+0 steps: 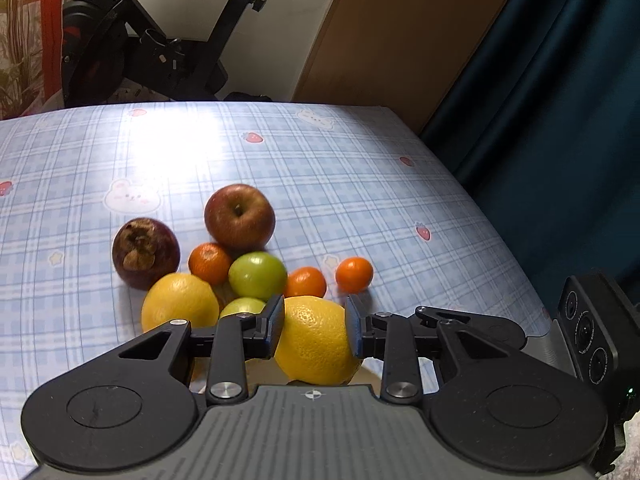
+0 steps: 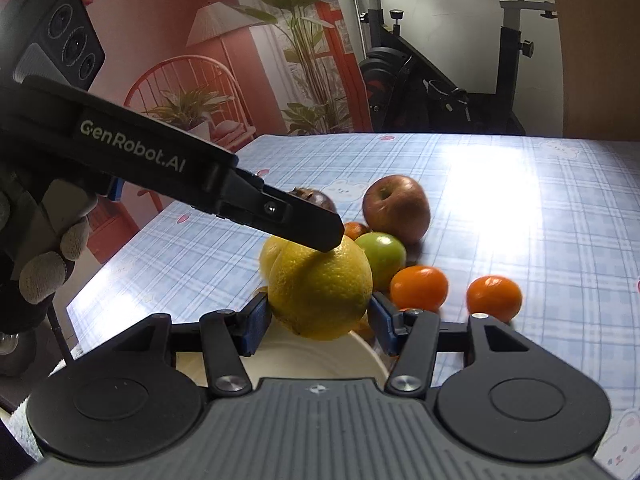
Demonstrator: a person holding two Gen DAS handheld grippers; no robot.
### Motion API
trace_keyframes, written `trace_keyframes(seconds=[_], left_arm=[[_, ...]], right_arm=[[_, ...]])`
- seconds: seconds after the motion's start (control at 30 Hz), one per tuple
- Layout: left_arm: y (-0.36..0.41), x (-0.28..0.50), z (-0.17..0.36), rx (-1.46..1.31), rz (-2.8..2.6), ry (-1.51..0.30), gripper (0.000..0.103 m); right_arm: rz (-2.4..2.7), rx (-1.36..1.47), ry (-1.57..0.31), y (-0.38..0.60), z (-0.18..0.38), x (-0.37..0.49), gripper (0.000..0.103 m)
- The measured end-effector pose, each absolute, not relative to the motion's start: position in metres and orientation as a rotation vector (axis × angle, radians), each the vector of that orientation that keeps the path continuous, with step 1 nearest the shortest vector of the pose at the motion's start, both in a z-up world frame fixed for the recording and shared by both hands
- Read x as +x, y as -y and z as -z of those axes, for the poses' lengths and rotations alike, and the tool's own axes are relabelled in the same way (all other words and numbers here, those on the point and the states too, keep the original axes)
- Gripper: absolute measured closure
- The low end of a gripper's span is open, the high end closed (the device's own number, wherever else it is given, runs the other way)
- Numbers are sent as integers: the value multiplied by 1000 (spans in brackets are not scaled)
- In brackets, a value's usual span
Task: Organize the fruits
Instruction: 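Carry the lemon with the left tool into the cream bowl and open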
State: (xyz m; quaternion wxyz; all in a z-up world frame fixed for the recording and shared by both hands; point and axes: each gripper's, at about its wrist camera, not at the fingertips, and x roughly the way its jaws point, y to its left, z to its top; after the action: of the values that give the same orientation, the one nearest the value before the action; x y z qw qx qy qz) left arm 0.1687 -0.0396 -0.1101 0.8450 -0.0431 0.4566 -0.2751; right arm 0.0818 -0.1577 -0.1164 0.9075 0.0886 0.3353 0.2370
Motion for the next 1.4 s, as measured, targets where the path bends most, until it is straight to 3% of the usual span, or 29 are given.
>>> trace_keyframes(seconds=[0.43, 0.8, 1.1, 1.4], left_arm=[[9, 158, 137, -140, 518, -1013, 68], [8, 154, 147, -122, 496, -987, 55], [8, 146, 151, -158, 454, -949, 53], [5, 145, 152, -192, 433, -939, 51]], right_arm=[[-540, 50, -769, 113, 142, 84, 47], [-544, 41, -748, 114, 152, 83, 46], [-508, 69, -686, 125, 147, 60, 46], [-530, 102, -665, 135, 147, 56, 53]])
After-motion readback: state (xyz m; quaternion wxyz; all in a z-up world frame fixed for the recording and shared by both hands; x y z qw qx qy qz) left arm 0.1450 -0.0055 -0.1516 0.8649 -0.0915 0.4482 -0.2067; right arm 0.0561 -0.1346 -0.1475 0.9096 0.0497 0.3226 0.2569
